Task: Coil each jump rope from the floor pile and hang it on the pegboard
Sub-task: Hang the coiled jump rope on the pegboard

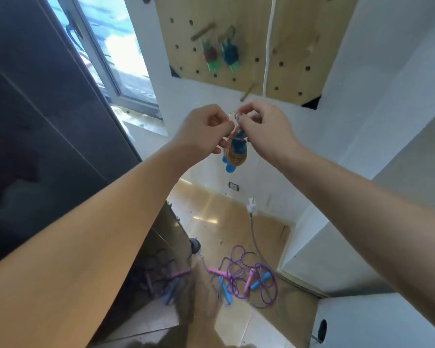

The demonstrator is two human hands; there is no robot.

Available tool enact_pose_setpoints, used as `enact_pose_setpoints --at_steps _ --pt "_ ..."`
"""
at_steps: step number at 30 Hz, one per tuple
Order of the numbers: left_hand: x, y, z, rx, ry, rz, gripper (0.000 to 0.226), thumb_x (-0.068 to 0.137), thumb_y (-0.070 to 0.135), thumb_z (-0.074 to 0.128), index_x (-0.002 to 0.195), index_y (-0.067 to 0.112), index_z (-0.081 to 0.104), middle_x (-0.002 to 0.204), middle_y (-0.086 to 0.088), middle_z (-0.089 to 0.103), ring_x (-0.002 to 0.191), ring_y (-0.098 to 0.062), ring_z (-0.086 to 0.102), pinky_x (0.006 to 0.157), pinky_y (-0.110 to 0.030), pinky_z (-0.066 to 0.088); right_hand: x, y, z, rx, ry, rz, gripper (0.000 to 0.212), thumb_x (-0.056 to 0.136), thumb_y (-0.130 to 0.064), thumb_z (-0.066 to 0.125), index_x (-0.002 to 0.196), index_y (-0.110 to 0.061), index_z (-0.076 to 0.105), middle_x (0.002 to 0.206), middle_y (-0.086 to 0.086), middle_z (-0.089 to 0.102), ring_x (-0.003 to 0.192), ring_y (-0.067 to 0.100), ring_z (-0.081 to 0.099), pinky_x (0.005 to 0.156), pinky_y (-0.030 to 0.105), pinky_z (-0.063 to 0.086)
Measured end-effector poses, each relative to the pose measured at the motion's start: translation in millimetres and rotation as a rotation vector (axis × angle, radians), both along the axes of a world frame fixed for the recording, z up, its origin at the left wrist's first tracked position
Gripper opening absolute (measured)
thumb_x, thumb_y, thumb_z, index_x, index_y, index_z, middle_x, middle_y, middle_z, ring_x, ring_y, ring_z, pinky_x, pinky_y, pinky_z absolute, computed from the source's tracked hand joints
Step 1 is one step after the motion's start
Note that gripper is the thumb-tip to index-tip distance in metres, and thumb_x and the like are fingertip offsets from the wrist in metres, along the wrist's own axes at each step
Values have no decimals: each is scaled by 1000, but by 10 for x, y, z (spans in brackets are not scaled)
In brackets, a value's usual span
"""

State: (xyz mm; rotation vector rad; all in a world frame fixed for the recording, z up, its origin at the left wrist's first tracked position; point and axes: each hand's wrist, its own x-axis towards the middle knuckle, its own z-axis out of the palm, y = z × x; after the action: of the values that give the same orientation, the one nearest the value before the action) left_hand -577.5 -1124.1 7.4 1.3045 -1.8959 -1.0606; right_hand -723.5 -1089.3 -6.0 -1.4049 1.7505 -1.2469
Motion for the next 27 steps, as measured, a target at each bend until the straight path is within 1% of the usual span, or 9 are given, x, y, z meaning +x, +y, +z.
enact_pose_setpoints --at_steps 4,7,10,12,14,17,21,24,27 --pt "-1 -175 340 -58 -39 -39 10 93 17 64 94 7 64 85 -7 72 71 -16 71 64 -30 59 -6 -74 299 -51 49 -36 11 99 -25 54 102 -21 64 89 4 70 81 14 68 63 22 49" --pt "-57 -341 473 -86 -77 -52 8 93 19 65 91 11 65 85 -5 73 77 -19 73 71 -37 61 -54 -179 456 -53 92 -37 8 99 -25 55 96 -22 62 86 2 72 80 14 71 65 25 54" --pt "-191 -567 563 -114 -92 -44 7 91 23 67 87 18 67 85 -4 73 81 -21 72 81 -45 60 -184 -379 575 -71 121 -57 9 98 -23 56 91 -22 62 82 -1 73 77 13 72 73 34 60" --pt "-326 -733 611 -122 -102 -32 8 91 23 67 90 16 68 87 -6 73 85 -24 71 83 -46 59 -314 -548 624 -70 133 -71 10 97 -21 55 92 -20 64 82 -2 73 78 12 72 77 38 60" --pt "-459 -902 646 -135 -120 -24 8 92 23 68 90 15 69 87 -6 73 85 -25 71 81 -43 60 -448 -722 669 -42 135 -48 10 98 -22 55 95 -19 64 85 -1 74 80 13 72 78 37 60" --pt "-619 -1145 697 -123 -149 -22 14 91 18 68 80 25 64 82 -1 73 80 -20 73 74 -36 59 -619 -960 721 12 133 -5 11 101 -23 52 99 -18 62 87 0 73 81 13 72 73 34 59" --pt "-755 -1486 709 -116 -170 24 18 91 21 69 75 29 62 88 -3 75 83 -21 73 75 -36 61 -754 -1340 752 10 216 5 13 100 -22 52 96 -17 64 86 0 70 78 17 71 65 34 60" --pt "-840 -1755 679 -94 -188 50 15 90 21 70 77 25 64 89 -3 74 83 -21 73 74 -37 62 -793 -1604 745 -7 339 -8 16 98 -20 49 94 -19 65 86 -2 67 81 19 66 73 45 59" --pt "-916 -2036 638 -90 -239 46 11 91 21 68 81 24 65 92 -3 74 84 -20 73 74 -35 62 -816 -1844 740 2 365 -36 15 99 -15 49 96 -18 63 90 0 65 84 18 64 76 44 59"
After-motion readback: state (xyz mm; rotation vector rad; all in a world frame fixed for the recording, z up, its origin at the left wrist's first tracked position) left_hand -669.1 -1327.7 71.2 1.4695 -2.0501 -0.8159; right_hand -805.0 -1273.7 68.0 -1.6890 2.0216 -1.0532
